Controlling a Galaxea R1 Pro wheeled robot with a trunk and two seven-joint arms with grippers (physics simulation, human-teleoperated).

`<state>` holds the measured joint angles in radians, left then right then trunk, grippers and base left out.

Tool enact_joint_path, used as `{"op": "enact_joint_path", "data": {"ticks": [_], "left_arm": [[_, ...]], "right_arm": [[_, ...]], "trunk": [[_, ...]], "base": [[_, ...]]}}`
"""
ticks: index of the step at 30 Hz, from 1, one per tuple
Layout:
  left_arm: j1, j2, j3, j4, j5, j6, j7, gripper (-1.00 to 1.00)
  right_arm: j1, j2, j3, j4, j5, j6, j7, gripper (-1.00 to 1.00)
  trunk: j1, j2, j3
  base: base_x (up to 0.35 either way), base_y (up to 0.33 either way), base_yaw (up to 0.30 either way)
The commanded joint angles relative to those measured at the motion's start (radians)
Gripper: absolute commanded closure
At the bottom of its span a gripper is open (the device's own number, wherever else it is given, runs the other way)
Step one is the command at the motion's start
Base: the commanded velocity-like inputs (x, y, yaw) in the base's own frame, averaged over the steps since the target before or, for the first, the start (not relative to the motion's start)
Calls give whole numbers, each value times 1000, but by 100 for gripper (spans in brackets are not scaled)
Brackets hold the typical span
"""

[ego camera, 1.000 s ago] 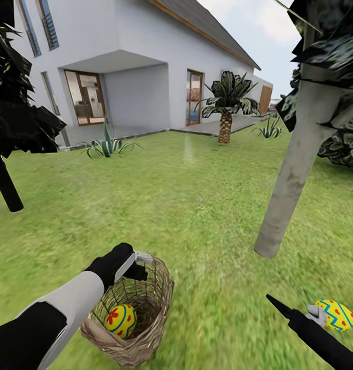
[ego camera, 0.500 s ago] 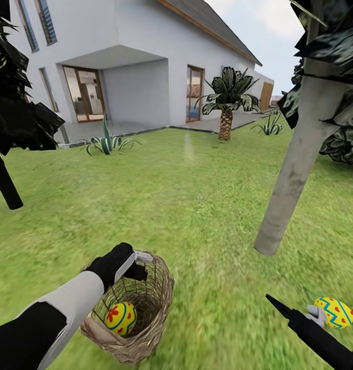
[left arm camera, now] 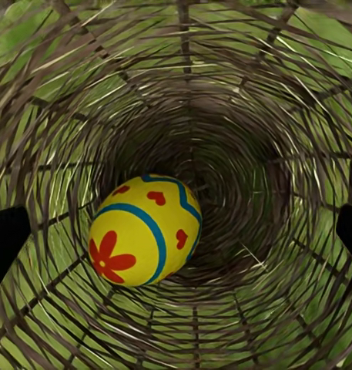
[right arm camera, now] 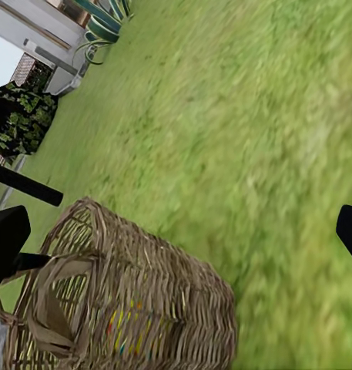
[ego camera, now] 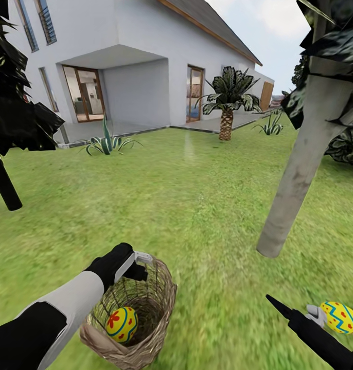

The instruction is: Take the three Easter eggs out of the wicker basket on the lawn in the garden, then place them on the lawn next to a single tree (choose any tree) so that all three eggs are next to the same tree and none are left in the basket.

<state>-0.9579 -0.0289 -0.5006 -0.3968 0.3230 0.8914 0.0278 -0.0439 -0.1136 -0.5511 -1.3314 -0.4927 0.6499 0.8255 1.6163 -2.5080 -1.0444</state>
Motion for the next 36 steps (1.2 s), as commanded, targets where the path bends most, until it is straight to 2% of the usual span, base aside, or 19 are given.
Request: {"op": "enact_joint_path", "data": {"ticks": [1, 36], "left_arm": [[-1, 0, -7, -1, 7, 3, 3, -100], [-1, 0, -7, 0, 7, 3, 3, -100]], "right_arm": [[-1, 0, -1, 0, -4, 7, 1, -100], [-1, 0, -1, -9, -4, 6, 8, -100]], "trunk": [[0, 0, -1], [0, 0, -1]], "base": [[38, 20, 0], [11, 11, 0]]}}
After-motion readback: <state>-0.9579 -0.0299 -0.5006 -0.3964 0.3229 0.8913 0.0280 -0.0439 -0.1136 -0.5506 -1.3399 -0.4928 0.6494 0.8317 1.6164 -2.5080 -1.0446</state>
